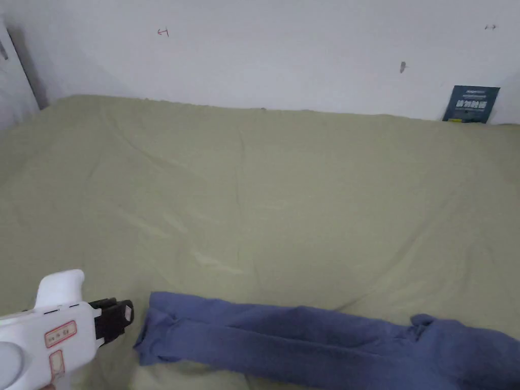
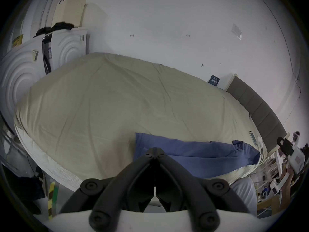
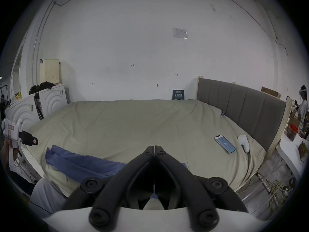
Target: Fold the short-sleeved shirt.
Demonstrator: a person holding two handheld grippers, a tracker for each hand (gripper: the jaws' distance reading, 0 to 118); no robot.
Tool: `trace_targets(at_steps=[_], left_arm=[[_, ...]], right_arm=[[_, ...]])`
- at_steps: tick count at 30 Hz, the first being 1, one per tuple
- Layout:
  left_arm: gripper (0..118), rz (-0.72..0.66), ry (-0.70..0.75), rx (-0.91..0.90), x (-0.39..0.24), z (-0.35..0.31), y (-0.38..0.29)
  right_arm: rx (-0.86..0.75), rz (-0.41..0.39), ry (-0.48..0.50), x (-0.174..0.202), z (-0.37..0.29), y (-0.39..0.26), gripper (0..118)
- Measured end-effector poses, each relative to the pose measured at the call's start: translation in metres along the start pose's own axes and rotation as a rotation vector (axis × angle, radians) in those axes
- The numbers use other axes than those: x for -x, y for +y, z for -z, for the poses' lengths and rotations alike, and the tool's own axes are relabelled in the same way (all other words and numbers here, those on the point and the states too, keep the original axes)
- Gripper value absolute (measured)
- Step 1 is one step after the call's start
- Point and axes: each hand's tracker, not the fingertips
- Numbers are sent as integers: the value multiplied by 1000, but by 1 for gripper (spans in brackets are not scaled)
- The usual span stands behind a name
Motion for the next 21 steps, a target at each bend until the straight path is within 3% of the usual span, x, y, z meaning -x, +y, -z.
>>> trace_targets(at_steps=[9,10,11,12,13,17,21], left_arm=[[0,-182,-146,189,57,37,16],[12,-206,-193,221,61,42,17],[46,-235,-219,244,64,46,19],[92,-262,-235,242,68,52,19],[116,-282,-277,272,69,62,20],[114,-383,-408,341,81,90,23],[115,-356,-398,389,84,122,24]], right_arm=[[-74,-9,-52,18,-20,0,0],[-71,-7,-50,17,-21,0,0],[-68,-7,-48,18,-21,1,0],[-65,-8,-50,20,-21,1,0],[-62,-9,-50,22,-21,1,0],[-54,-8,-49,24,-20,-1,0],[-44,-13,-65,25,-19,-1,0]])
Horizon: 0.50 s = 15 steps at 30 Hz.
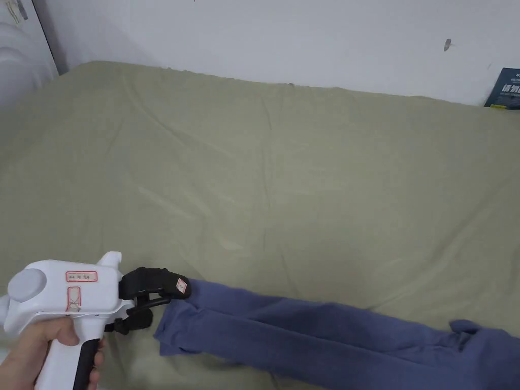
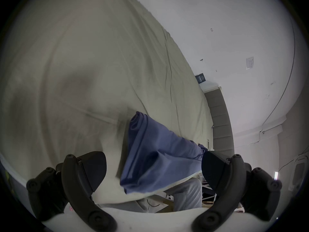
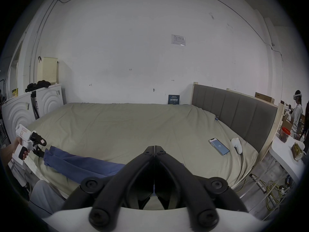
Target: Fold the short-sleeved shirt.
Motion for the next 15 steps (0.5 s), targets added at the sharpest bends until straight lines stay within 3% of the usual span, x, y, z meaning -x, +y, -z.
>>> trace_targets(at_steps=[6,7,8,9,10,13,15], left_arm=[[113,-58,-212,96,-3,33,10],[106,-31,-197,104,-5,40,9],[84,-10,-183,105,-6,42,9],[36,5,-168,101,-10,42,9],[3,11,-164,90,-12,40,10],[4,49,-15,83,-11,37,9],[4,31,-64,82,-14,28,7]], right_arm=[[21,4,-17,2,2,-2,0],[23,6,-17,2,2,-2,0],[24,10,-18,2,2,-2,0],[22,15,-21,2,2,-2,0],[22,22,-16,2,2,-2,0],[20,32,-6,1,1,-1,0],[17,30,-8,0,1,0,0]])
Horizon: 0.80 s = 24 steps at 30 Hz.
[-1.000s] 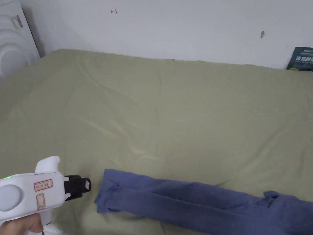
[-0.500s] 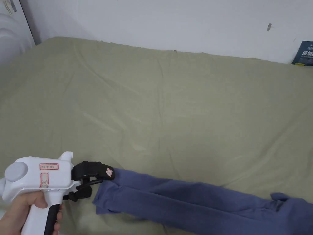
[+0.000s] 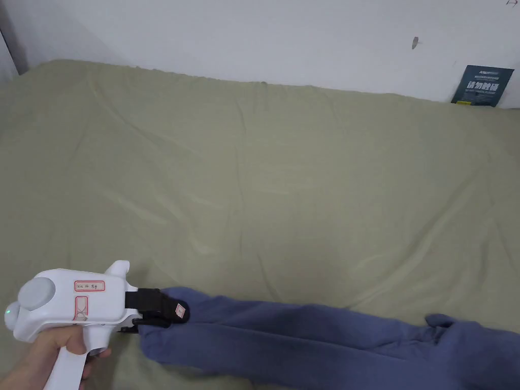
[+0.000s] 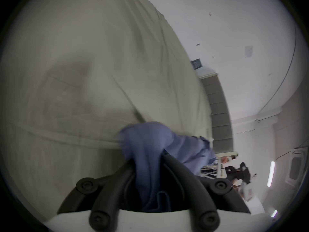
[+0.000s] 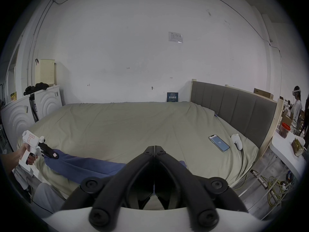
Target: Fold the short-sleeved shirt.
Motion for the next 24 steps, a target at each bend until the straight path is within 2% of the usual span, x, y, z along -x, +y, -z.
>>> trace_targets(at_steps=[8,13,18,24], left_arm=[[3,20,24,-85,-10,-21,0],[3,13,106,-150,-14,-67,-4],[3,29,225,-213,-23,-109,-10],[3,129,418,-201,-82,-96,-25]], right_arm=[[-20,8,3,-10,-5,2,0],[-27,18,22,-15,-4,2,0],[-35,16,46,-16,-3,3,0],[-38,21,61,-17,-3,2,0]])
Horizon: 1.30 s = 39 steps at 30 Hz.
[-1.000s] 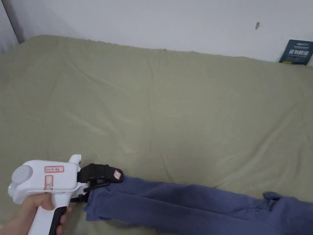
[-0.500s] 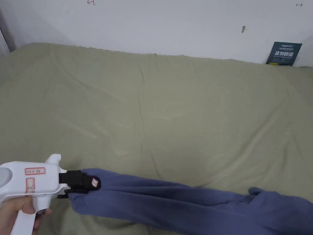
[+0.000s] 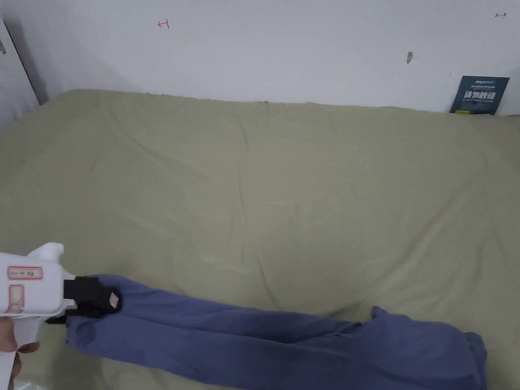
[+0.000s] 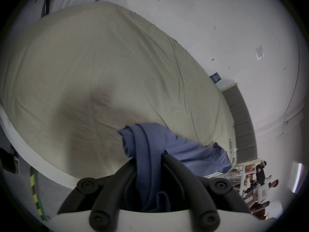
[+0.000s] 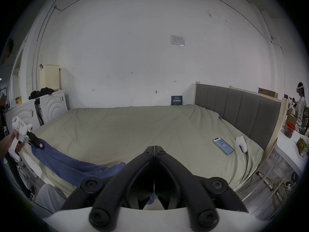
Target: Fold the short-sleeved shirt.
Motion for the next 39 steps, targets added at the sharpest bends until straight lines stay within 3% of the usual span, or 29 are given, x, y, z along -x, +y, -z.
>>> trace_targets(at_steps=[4,9,15,18,19,20,21,22,23,27,33,34,35,36,37,39], left_arm=[[3,160,111,-5,-73,-2,-8],[3,282,136,-3,-141,19,-27],[3,419,205,65,-209,89,-60],[4,432,169,129,-238,133,-82],[13,439,179,134,-244,148,-89],[44,444,188,141,-250,162,-97],[95,450,185,137,-253,173,-103],[117,457,192,145,-255,185,-107],[111,458,204,177,-253,192,-112],[111,389,118,128,-258,178,-112],[106,359,32,19,-230,94,-77],[99,350,19,-5,-220,82,-72],[82,360,27,-14,-208,73,-68],[46,353,38,-38,-197,67,-65],[0,355,21,-42,-190,70,-62],[0,285,-2,27,-165,75,-61]], right_arm=[[5,1,11,-4,-1,-2,0],[8,13,17,-11,-2,-4,0],[17,26,19,-17,-5,-10,0],[29,45,15,-21,-6,-14,0],[34,53,14,-23,-6,-15,0],[39,60,13,-24,-7,-16,0],[41,66,13,-26,-8,-17,0],[44,69,12,-27,-8,-17,0],[48,72,9,-29,-9,-18,0],[50,78,6,-32,-12,-17,0],[50,92,29,-29,-8,-18,0],[48,87,33,-24,-8,-17,0],[47,80,39,-21,-8,-17,0],[47,76,43,-20,-7,-17,0],[48,75,51,-18,-7,-17,0],[53,75,62,-14,-5,-18,0]])
